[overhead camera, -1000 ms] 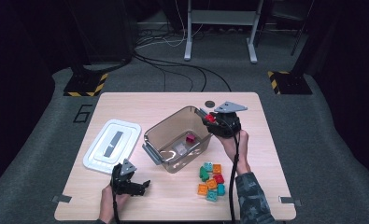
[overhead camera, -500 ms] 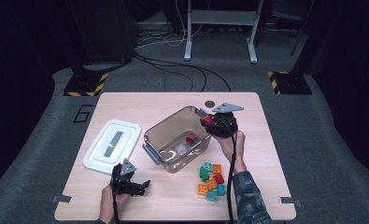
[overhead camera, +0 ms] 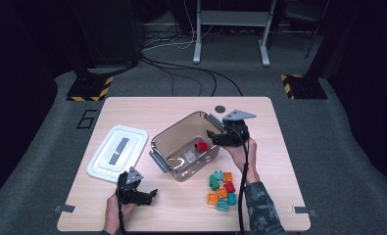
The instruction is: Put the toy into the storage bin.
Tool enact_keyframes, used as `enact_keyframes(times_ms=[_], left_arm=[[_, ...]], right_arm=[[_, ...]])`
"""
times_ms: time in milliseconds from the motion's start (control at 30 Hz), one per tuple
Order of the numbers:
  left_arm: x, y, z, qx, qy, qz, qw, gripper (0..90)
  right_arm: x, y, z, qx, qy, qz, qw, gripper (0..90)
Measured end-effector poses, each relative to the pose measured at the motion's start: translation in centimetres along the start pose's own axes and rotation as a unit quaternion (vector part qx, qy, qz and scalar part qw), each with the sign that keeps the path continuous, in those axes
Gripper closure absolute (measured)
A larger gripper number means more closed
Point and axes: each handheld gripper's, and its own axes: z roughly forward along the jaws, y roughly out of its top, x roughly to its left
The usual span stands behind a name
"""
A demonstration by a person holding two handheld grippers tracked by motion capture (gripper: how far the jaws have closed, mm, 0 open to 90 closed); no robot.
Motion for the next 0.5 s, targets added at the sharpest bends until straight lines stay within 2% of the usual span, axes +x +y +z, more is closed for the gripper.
enact_keyframes(times_ms=[67, 267, 433, 500], left_arm=[[0.0, 0.0, 0.0, 0.0, 0.0, 0.0, 1.0, 1.2], [0.0, 0.0, 0.0, 0.0, 0.0, 0.0, 1.0, 1.2], [0.0, 0.0, 0.0, 0.0, -0.001, -0.003, 1.0, 1.1], [0.0, 0.0, 0.0, 0.002, -0.002, -0.001, 1.0, 1.1]], right_arm=[[0.1, -0.1, -0.6, 0.0, -0.001, 0.002, 1.0, 14.8], [0.3, -1.3, -2.3, 0.004, -0.005, -0.002, 1.0, 9.8], [0.3, -3.2, -3.6, 0.013, -0.008, 0.004, 0.9999, 6.9], [0.3, -4.5, -4.1, 0.022, -0.013, 0.007, 0.9996, 4.4]])
